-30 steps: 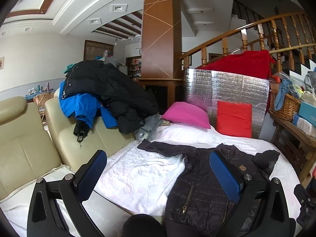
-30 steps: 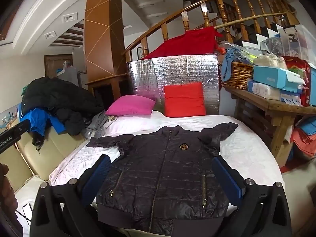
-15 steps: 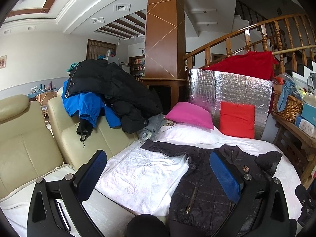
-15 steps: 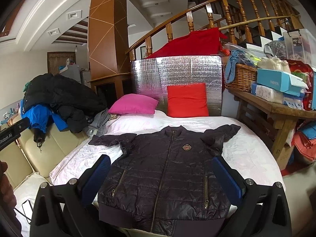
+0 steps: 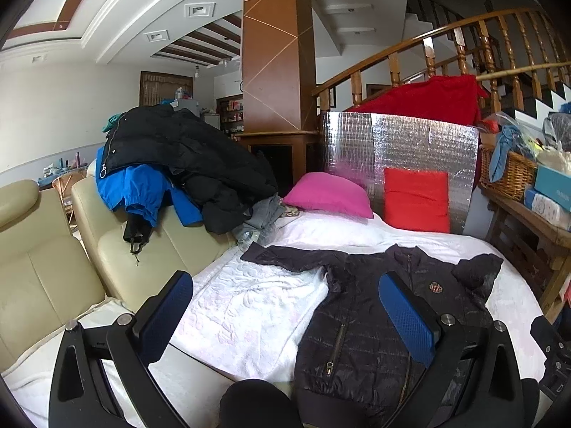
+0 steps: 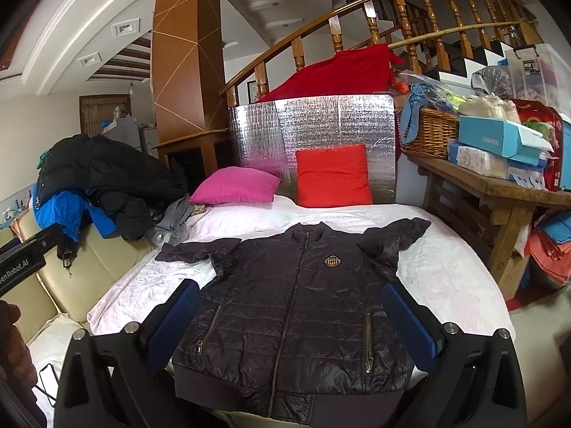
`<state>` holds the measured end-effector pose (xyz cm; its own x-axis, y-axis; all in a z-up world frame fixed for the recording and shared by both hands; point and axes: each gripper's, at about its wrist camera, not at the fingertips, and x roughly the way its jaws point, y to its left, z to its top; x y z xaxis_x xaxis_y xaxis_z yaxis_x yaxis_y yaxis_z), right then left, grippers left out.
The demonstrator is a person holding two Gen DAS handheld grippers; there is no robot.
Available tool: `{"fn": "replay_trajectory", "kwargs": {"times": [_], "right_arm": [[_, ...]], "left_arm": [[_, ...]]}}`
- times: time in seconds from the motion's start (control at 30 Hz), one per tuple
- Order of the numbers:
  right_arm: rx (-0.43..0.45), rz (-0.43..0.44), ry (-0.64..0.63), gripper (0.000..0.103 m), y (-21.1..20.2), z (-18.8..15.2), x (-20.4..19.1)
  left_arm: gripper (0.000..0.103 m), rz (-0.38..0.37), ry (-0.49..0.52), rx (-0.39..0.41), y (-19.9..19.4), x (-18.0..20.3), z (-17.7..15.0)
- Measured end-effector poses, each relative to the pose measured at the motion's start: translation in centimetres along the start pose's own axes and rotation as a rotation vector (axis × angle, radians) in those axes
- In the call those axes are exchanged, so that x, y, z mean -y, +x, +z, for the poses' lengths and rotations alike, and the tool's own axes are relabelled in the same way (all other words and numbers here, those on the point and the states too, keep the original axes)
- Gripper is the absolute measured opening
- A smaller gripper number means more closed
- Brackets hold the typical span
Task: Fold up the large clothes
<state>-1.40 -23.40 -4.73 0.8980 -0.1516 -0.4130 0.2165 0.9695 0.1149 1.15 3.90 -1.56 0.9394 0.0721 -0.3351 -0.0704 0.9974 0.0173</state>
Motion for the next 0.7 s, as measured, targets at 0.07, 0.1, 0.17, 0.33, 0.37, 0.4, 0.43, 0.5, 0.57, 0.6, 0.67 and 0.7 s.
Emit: {"fn": "replay_trajectory", "kwargs": {"times": [0.07, 0.1, 0.17, 0.33, 0.37, 0.4, 0.43, 0.5, 0.57, 0.6, 0.67, 0.7], "right_arm": [[-0.004, -0.002, 0.003, 0.103, 0.2, 0.0, 0.2], [-0.005, -0.003, 0.004, 0.103, 0.2, -0.1, 0.3], [-0.01, -0.005, 0.007, 0.103, 0.5, -0.1, 0.5], [-0.02, -0.008, 0.013, 0.103, 1.0, -0.3, 0.8], [-0.023, -0.009, 0.013, 0.103, 1.1, -0.3, 0.8], [-0.024, -0.011, 0.013, 0.103, 1.1, -0.4, 0.8], [-0.025, -0.011, 0.013, 0.103, 1.1, -0.4, 0.9], [-0.025, -0.012, 0.013, 0.103, 1.2, -0.4, 0.9], [-0.026, -0.014, 0.012, 0.103, 1.3, -0.4, 0.9], [-0.027, -0.014, 0.012, 0.103, 1.2, -0.4, 0.9], [-0.029, -0.015, 0.012, 0.103, 1.3, -0.4, 1.0], [-0.031, -0.015, 0.011, 0.103, 1.4, -0.4, 1.0]], "left_arm": [[0.103, 0.001, 0.003, -0.003, 0.1, 0.2, -0.1], [0.103, 0.0, 0.003, -0.004, 0.2, 0.3, -0.2], [0.103, 0.002, 0.005, -0.008, 0.4, 0.5, -0.3], [0.103, -0.001, 0.014, -0.025, 1.0, 0.9, -0.8], [0.103, -0.002, 0.015, -0.028, 1.0, 1.0, -0.9], [0.103, -0.002, 0.017, -0.03, 1.1, 1.1, -0.9], [0.103, -0.002, 0.019, -0.032, 1.2, 1.1, -1.0], [0.103, -0.004, 0.018, -0.035, 1.3, 1.0, -1.0], [0.103, -0.004, 0.018, -0.037, 1.4, 1.0, -1.1], [0.103, -0.004, 0.017, -0.037, 1.4, 1.1, -1.1], [0.103, -0.003, 0.016, -0.04, 1.5, 1.1, -1.2], [0.103, -0.002, 0.016, -0.042, 1.6, 1.1, -1.2]]}}
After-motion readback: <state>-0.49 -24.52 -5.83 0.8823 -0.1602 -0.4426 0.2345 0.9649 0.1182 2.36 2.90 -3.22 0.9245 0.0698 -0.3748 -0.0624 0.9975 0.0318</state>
